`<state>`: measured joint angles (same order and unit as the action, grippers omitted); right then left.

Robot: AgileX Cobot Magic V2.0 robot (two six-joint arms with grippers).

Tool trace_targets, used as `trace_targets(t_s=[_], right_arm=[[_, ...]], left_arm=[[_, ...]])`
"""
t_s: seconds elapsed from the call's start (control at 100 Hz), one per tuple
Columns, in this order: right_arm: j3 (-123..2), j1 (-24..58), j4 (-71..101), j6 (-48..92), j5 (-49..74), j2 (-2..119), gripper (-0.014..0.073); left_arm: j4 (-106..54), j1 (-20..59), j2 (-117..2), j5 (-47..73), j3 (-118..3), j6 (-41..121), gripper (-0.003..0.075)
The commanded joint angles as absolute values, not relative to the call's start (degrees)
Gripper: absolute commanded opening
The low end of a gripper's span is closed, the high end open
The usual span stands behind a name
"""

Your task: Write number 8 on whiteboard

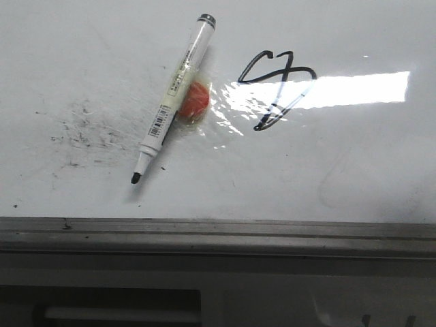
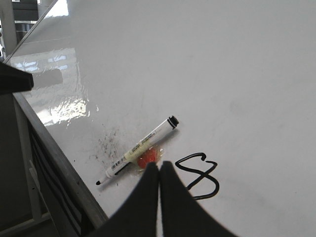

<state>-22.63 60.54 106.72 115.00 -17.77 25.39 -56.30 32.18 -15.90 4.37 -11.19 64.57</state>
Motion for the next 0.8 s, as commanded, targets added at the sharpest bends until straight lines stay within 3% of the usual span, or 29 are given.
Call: trace_targets(t_s=[0.0, 0.16, 0.43, 0.59, 0.79], right_arm=[[-24.0, 60.5, 106.5, 115.3, -15.8, 25.4, -0.0064], [-24.0, 60.5, 106.5, 115.3, -15.8, 25.4, -0.0064], [-24.0, 60.5, 106.5, 115.3, -15.8, 25.4, -0.0064], [-24.0, 60.5, 106.5, 115.3, -15.7, 25.4, -0.0064], [-24.0, 60.5, 106.5, 115.3, -15.8, 25.4, -0.0064]], left_arm=[[-35.3, 28.0, -14.5, 5.4, -10.0, 39.7, -0.0020], [-17.9, 21.3, -8.8, 2.2, -4.7, 19.3, -0.0020], [-9.1, 9.7, 0.6, 6.9, 1.8, -4.6, -0.0020], [0.0, 4.2, 1.7, 16.8, 1.9, -5.1, -0.0020], [0.0, 1.8, 1.8, 16.7, 1.9, -5.2, -0.0020]])
